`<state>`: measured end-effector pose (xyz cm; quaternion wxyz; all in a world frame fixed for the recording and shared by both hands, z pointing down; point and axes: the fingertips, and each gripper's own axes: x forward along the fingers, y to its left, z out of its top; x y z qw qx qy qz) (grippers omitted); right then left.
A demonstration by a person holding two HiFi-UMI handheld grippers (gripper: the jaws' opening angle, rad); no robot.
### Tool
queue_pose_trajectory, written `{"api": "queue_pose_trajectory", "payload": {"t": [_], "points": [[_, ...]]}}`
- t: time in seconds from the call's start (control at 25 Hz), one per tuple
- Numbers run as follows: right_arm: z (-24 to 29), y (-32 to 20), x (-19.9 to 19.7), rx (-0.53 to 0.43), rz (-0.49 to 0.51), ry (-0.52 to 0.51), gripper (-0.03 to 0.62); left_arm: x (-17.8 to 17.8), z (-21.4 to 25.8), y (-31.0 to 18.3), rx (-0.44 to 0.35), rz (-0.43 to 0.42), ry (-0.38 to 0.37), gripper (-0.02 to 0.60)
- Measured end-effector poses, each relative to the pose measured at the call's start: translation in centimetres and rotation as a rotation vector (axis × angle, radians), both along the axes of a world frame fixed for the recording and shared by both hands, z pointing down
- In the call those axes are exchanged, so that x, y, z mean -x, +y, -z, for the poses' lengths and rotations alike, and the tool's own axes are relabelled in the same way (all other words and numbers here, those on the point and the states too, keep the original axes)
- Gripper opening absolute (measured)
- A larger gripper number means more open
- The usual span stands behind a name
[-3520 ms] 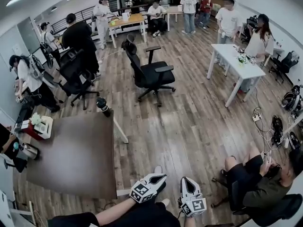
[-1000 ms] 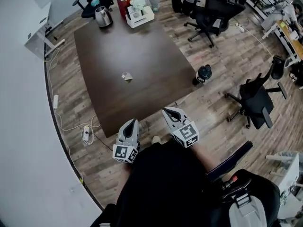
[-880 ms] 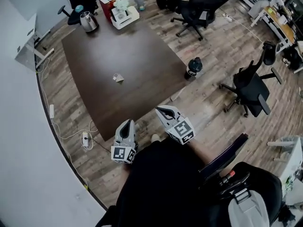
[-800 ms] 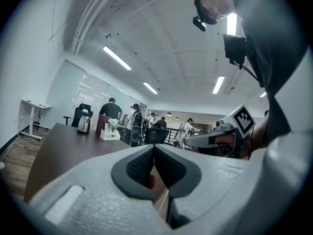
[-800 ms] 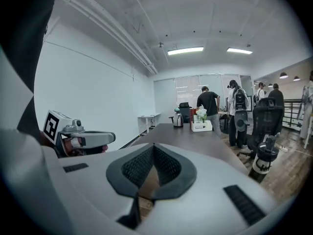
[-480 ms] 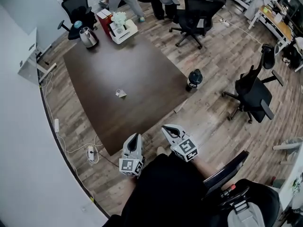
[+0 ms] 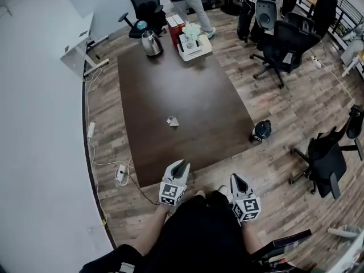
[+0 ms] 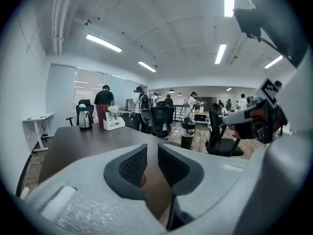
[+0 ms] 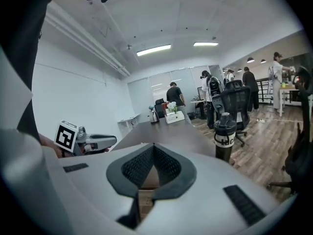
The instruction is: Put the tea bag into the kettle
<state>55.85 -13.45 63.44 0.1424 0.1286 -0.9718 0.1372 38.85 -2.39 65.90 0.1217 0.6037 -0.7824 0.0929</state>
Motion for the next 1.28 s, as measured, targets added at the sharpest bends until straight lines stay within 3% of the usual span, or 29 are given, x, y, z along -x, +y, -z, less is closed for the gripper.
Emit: {"api": "queue_pose_trajectory", "payload": {"t": [0.16, 0.52, 0.88, 1.04, 1.28], "points": [[-0.4, -3.5, -0.1, 0.000, -0.051, 0.006, 0.006, 3.7, -1.2, -0.8, 0.042, 0.078, -0.011, 0.061], [-0.2, -6.4, -0.3, -0.015, -0.251, 0.029, 0.006, 12.8, -10.1, -1.9, 0.188, 0.120, 0.124, 0.123], [-1.2, -4.8, 3.4, -0.015, -0.299, 0.073, 0.006, 22.3, -14.6, -5.0, 0.241, 0.200, 0.163, 0.260], [-1.4, -4.6, 4.8, -0.016, -0.315, 0.091, 0.006, 25.2, -16.5, -5.6, 0.312, 0.229, 0.161, 0.325], [-1.5, -4.4, 5.9, -0.024, -0.330, 0.118, 0.006, 26.9, -19.6, -6.7, 0.427, 0.208, 0.116, 0.333]]}}
